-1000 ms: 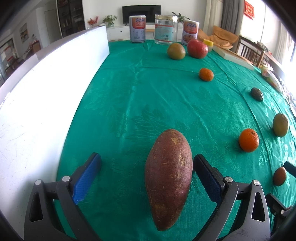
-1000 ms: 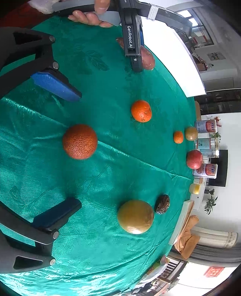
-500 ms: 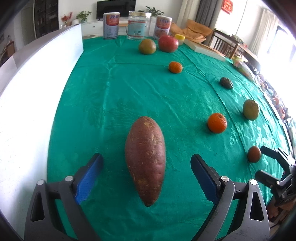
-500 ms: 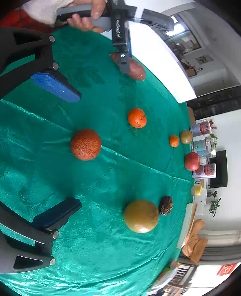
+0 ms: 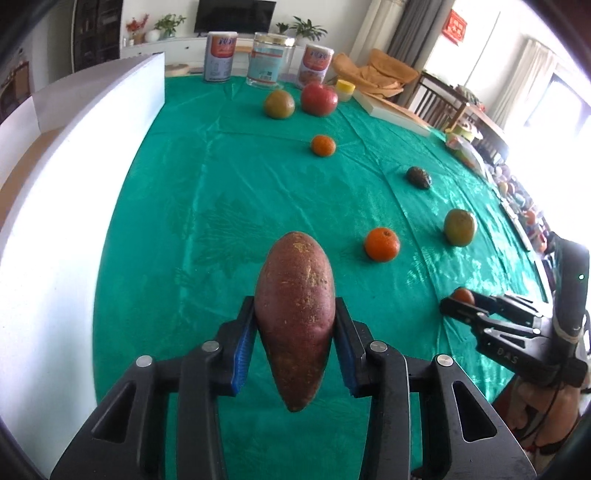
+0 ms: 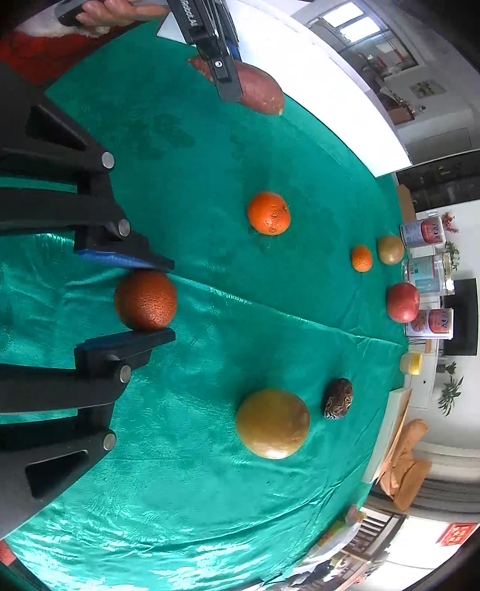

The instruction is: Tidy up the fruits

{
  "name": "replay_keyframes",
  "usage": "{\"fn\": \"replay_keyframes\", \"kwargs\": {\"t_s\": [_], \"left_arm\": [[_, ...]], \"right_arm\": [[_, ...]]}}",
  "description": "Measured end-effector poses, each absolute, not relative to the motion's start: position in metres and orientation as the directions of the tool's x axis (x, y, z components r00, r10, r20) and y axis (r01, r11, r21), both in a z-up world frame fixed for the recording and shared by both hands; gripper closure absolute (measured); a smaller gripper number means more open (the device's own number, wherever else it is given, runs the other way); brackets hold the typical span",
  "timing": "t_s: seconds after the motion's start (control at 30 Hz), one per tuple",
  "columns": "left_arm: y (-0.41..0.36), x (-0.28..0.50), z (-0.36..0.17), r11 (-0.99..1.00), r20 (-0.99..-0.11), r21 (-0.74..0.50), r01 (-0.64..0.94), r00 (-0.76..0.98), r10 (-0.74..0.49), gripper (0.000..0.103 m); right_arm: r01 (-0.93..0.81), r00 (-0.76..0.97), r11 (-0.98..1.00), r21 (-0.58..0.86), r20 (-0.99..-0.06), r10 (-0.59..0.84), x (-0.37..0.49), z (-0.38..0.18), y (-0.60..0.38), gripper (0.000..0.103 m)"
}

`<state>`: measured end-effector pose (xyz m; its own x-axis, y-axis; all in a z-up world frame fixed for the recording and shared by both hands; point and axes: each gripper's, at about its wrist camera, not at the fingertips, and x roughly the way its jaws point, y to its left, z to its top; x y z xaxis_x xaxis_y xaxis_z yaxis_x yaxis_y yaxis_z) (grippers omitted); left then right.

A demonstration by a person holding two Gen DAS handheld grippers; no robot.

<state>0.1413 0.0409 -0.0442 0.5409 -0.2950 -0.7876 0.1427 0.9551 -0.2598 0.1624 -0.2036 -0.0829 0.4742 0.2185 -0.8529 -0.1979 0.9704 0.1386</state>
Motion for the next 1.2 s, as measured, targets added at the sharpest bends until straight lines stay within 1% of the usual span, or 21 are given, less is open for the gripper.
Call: {"fn": "replay_keyframes", "kwargs": {"t_s": [0.07, 0.13, 0.2, 0.3, 0.43, 0.5, 0.6, 0.73, 0.8, 0.83, 0.87, 0.9, 0.93, 0.97, 1.03, 1.1, 1.13, 1.17, 1.2], "left_arm": [[0.050, 0.135, -0.018, 0.938, -0.752, -0.314, 0.150, 0.564, -0.342, 0.063], [0.067, 0.131, 0.013, 0.927, -0.710, -0.349, 0.140, 0.605, -0.359, 0.063], [0.091, 0.126, 0.040, 0.931, -0.681, -0.349, 0.107, 0.654, -0.330, 0.063], [0.138, 0.121, 0.065, 0.951, -0.672, -0.309, 0.002, 0.707, -0.220, 0.063], [0.209, 0.121, 0.056, 0.951, -0.725, -0.200, -0.236, 0.688, 0.018, 0.063], [0.241, 0.119, 0.040, 0.923, -0.753, -0.191, -0.335, 0.653, 0.081, 0.063], [0.271, 0.114, 0.018, 0.892, -0.780, -0.208, -0.402, 0.618, 0.097, 0.063], [0.282, 0.112, 0.000, 0.880, -0.798, -0.204, -0.429, 0.593, 0.104, 0.062], [0.286, 0.111, -0.004, 0.872, -0.797, -0.209, -0.443, 0.594, 0.110, 0.060], [0.287, 0.110, -0.003, 0.868, -0.789, -0.214, -0.448, 0.603, 0.116, 0.055], [0.288, 0.108, 0.000, 0.865, -0.779, -0.225, -0.449, 0.616, 0.117, 0.045], [0.289, 0.106, 0.004, 0.860, -0.766, -0.239, -0.451, 0.632, 0.119, 0.039], [0.291, 0.104, 0.009, 0.854, -0.750, -0.252, -0.454, 0.650, 0.125, 0.030], [0.289, 0.101, 0.017, 0.851, -0.732, -0.263, -0.455, 0.669, 0.131, 0.029], [0.282, 0.096, 0.035, 0.853, -0.693, -0.284, -0.437, 0.709, 0.132, 0.028], [0.268, 0.091, 0.055, 0.866, -0.646, -0.297, -0.403, 0.753, 0.129, 0.024], [0.259, 0.088, 0.065, 0.875, -0.621, -0.300, -0.380, 0.774, 0.123, 0.020], [0.248, 0.086, 0.074, 0.885, -0.596, -0.303, -0.353, 0.795, 0.113, 0.018], [0.236, 0.085, 0.081, 0.897, -0.575, -0.303, -0.321, 0.812, 0.096, 0.018]], "right_arm": [[-0.219, 0.472, 0.956, 0.193, -0.837, 0.277, 0.159, -0.070, -0.194, 0.073], [-0.268, 0.469, 0.929, 0.253, -0.808, 0.356, 0.158, -0.049, -0.175, 0.073], [-0.344, 0.463, 0.889, 0.301, -0.770, 0.439, 0.161, -0.021, -0.145, 0.073], [-0.483, 0.441, 0.815, 0.319, -0.716, 0.541, 0.166, 0.023, -0.083, 0.073], [-0.632, 0.338, 0.688, 0.356, -0.673, 0.658, 0.174, 0.053, 0.010, 0.073], [-0.682, 0.293, 0.647, 0.342, -0.683, 0.670, 0.179, 0.053, 0.055, 0.073], [-0.700, 0.256, 0.637, 0.322, -0.720, 0.645, 0.192, 0.037, 0.106, 0.073], [-0.679, 0.250, 0.671, 0.299, -0.764, 0.594, 0.215, 0.011, 0.137, 0.072], [-0.668, 0.255, 0.682, 0.298, -0.769, 0.586, 0.220, 0.007, 0.139, 0.071], [-0.661, 0.265, 0.685, 0.305, -0.760, 0.594, 0.221, 0.011, 0.136, 0.071], [-0.660, 0.276, 0.681, 0.316, -0.741, 0.612, 0.222, 0.018, 0.132, 0.069], [-0.663, 0.293, 0.677, 0.319, -0.722, 0.627, 0.222, 0.027, 0.125, 0.065], [-0.666, 0.317, 0.678, 0.312, -0.704, 0.635, 0.220, 0.039, 0.119, 0.054], [-0.669, 0.346, 0.678, 0.304, -0.680, 0.647, 0.216, 0.055, 0.112, 0.050], [-0.685, 0.402, 0.666, 0.294, -0.610, 0.683, 0.211, 0.090, 0.094, 0.049], [-0.696, 0.466, 0.666, 0.269, -0.537, 0.703, 0.199, 0.123, 0.069, 0.044], [-0.695, 0.501, 0.674, 0.251, -0.503, 0.704, 0.192, 0.135, 0.055, 0.033], [-0.688, 0.539, 0.688, 0.231, -0.471, 0.698, 0.186, 0.145, 0.040, 0.023], [-0.677, 0.575, 0.705, 0.209, -0.448, 0.685, 0.182, 0.152, 0.026, 0.020]]}}
